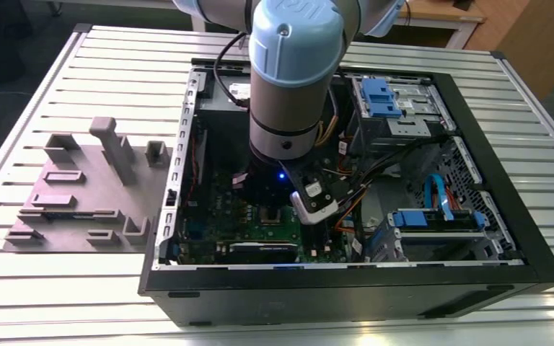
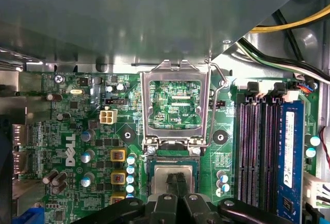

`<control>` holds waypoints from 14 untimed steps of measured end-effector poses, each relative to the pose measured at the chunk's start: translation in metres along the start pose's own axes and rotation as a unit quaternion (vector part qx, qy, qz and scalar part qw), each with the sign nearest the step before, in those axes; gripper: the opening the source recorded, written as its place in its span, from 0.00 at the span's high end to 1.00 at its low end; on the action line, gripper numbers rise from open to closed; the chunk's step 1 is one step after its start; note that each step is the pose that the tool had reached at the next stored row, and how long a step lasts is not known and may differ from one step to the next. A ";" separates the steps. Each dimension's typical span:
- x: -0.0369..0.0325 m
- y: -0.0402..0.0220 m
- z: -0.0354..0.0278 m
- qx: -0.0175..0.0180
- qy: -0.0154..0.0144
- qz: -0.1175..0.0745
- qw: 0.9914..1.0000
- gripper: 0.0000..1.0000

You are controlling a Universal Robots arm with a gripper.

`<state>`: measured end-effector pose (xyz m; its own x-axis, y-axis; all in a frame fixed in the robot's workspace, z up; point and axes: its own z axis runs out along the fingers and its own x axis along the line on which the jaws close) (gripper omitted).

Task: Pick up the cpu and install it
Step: 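Place the cpu into insertion slot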

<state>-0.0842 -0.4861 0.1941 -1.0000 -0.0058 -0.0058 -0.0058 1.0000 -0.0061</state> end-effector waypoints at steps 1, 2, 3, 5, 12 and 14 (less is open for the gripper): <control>0.0000 0.0000 0.0001 0.000 0.000 0.000 1.000 0.90; 0.0000 0.0000 0.0002 0.000 0.000 0.000 1.000 0.90; 0.0000 0.0000 0.0007 0.000 0.000 0.000 1.000 0.90; 0.0002 -0.0001 0.0018 0.000 0.000 0.000 1.000 0.90; 0.0001 0.0001 0.0013 -0.001 0.000 0.000 1.000 0.90; -0.0001 0.0003 -0.0024 -0.001 -0.001 0.000 1.000 0.90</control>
<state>-0.0842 -0.4857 0.1965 -1.0000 -0.0057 -0.0069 -0.0057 1.0000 -0.0036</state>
